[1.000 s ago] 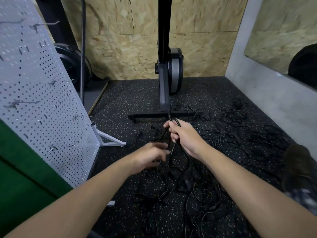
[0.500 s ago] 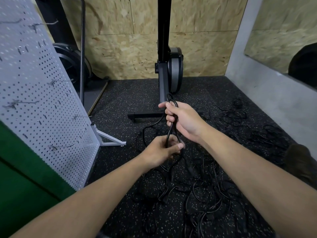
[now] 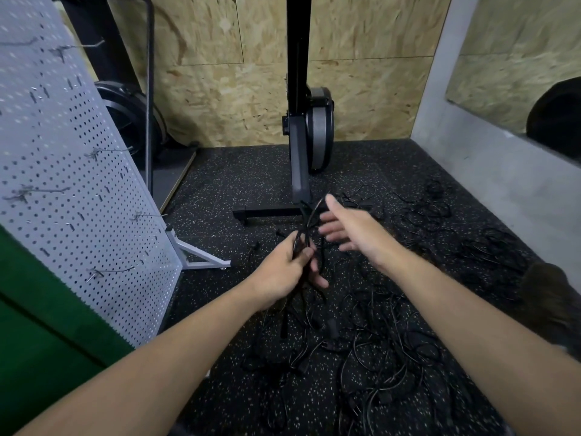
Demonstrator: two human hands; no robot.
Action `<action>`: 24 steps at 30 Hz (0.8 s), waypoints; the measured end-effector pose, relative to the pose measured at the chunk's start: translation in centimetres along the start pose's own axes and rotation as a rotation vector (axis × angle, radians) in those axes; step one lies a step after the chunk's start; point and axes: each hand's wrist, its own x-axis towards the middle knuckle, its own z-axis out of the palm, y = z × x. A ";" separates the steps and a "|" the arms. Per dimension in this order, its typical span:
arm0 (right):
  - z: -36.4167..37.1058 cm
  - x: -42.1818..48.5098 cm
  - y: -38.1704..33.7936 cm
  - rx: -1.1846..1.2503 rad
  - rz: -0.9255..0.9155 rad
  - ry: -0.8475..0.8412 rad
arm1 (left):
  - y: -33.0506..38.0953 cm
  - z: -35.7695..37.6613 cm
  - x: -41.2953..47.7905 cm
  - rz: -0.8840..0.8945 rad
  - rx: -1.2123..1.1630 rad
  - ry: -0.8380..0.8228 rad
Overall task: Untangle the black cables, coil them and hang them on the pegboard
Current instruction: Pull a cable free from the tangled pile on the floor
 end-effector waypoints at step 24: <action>5.1 -7.0 6.9 -0.093 -0.151 -0.051 | 0.0 -0.8 0.1 0.059 -0.042 0.377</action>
